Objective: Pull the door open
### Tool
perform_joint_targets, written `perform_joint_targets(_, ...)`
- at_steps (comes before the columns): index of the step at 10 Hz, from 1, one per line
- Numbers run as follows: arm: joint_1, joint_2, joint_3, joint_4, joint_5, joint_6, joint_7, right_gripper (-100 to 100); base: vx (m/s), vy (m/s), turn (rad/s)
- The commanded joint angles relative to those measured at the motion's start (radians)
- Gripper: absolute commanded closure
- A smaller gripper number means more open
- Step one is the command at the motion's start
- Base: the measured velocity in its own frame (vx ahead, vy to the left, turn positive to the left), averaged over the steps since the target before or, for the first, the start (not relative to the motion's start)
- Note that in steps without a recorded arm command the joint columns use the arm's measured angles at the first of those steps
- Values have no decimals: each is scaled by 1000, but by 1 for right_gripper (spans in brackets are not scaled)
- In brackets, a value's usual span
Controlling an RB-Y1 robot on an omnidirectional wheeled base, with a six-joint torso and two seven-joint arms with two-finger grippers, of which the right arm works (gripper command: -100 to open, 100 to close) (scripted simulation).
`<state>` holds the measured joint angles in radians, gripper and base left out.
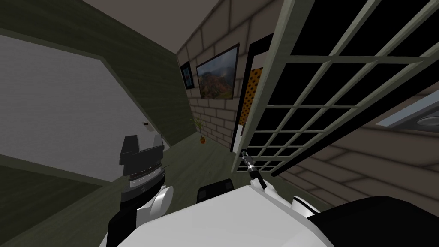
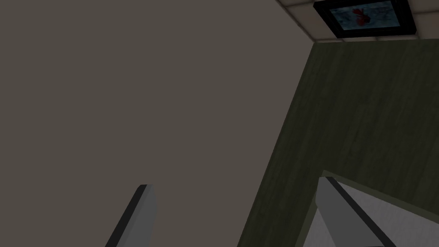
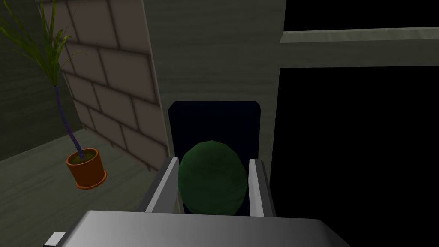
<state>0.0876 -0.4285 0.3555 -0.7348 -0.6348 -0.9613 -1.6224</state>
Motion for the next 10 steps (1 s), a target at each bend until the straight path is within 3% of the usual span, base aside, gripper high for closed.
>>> perform_joint_targets(1,15,-20,28,-5,14,-21,-26,100,-273,-35,128)
perform_joint_targets(4,36,-51,67,-15,33,-51,-63,100,-261,-36,93)
perform_joint_targets(5,35,-46,57,-21,28,-38,-50,100,-120,-15,20)
perform_joint_targets(10,71,-88,111,-7,60,-113,-111,100,-206,-53,135)
